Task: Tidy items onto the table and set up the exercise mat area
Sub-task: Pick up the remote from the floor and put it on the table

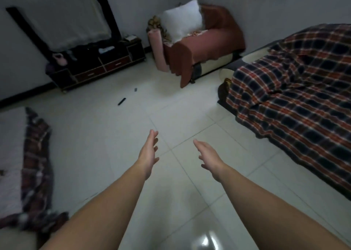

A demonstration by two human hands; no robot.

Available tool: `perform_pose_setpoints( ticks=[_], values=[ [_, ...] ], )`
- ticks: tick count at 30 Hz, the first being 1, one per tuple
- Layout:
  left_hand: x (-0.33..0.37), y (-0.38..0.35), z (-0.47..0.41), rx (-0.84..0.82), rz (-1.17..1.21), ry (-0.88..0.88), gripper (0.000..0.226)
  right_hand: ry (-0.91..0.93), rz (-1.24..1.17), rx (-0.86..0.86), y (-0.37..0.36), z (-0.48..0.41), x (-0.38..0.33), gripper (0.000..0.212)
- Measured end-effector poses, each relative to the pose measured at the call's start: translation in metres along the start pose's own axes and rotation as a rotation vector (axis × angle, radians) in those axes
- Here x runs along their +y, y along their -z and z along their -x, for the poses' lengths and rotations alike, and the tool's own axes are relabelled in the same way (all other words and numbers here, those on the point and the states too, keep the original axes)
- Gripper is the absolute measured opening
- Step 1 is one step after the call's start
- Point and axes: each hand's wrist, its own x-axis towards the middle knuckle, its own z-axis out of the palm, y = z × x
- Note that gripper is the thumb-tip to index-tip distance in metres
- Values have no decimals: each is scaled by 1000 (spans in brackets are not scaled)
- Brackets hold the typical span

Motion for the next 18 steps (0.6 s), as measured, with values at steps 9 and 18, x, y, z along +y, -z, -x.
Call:
perform_pose_setpoints(
  ticks=[9, 18],
  values=[
    [11, 89, -42, 234, 205, 18, 61, 37, 132, -187, -107, -51, -69, 97],
    [29, 196, -145, 292, 359, 32, 61, 73, 287, -246, -227, -136, -133, 91]
  ],
)
